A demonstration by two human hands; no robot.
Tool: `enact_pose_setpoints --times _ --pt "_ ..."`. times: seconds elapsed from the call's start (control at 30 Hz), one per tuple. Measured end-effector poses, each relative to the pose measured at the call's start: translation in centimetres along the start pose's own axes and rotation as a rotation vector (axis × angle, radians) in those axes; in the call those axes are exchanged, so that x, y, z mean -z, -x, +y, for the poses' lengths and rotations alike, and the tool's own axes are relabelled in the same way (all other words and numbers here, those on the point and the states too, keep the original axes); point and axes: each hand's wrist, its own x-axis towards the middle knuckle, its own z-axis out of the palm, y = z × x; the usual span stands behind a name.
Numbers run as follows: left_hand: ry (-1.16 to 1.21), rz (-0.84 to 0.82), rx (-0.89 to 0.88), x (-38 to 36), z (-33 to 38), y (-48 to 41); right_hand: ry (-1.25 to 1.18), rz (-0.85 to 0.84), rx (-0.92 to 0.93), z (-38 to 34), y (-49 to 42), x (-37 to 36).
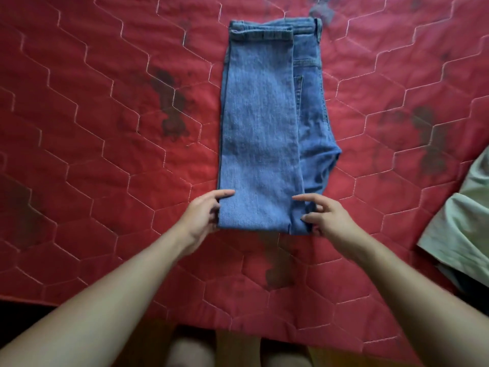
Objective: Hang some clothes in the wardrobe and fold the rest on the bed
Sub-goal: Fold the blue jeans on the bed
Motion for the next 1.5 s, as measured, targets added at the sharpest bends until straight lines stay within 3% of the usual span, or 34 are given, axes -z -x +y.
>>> enact_pose_setpoints --times 0.1,0.23,0.33,0.4,0.47,0.53,0.67,0.7,0.8,0.87,1.07,1.2,1.3,1.5 --pt "-0.121 -0.123 -0.03 2.0 2.4 0.3 -0.112 -0.128 -0.095 -2.8 -0.3 2.1" --pt "-0.454 -0.161 -0.391 3.1 6.1 1.5 -0.223 -0.306 0.005 -6.8 0.6 4.8" --pt "-0.705 -0.039 -0.645 2.7 8.8 1.1 0.098 -0.27 0.197 -9.5 0.5 5.0" --pt "-0.718 0.012 -0.702 1.9 11.0 0.3 0.374 -0.165 0.348 -11.7 -0.1 4.9" --pt "-0.632 0.022 -0.681 0.9 13.7 -0.8 0.639 0.009 0.447 -13.9 -1.4 5.4" --pt "-0.437 -0.033 -0.659 -0.2 16.7 -2.5 0.629 0.134 0.536 -16.6 -3.7 6.4" --pt "0.02 -0.157 -0.573 -1.7 22.4 -7.9 -0.123 -0.129 0.403 -21.4 -10.1 8.2" --pt "0.017 -0.177 -0.491 -1.9 22.5 -9.3 -0.184 -0.195 0.291 -21.3 -11.9 8.4" --pt "-0.201 -0.175 -0.273 -2.2 18.8 -11.5 0.039 -0.295 -0.093 -17.6 -14.9 8.2" --pt "-0.327 -0.145 -0.264 -1.6 16.0 -11.9 0.116 -0.316 -0.173 -14.4 -15.4 7.8" --pt "-0.489 -0.095 -0.169 0.6 9.6 -8.8 0.071 -0.293 -0.232 -6.9 -10.8 5.0" --pt "-0.424 -0.099 -0.143 1.0 5.7 -4.8 0.08 -0.233 -0.24 -3.2 -6.8 3.1" --pt "-0.341 -0.104 -0.26 0.8 6.4 -3.6 -0.067 -0.2 -0.151 -3.9 -4.7 3.0" --pt "-0.266 -0.115 -0.396 0.3 11.1 -4.1 -0.025 -0.244 0.077 -9.7 -4.4 5.2"
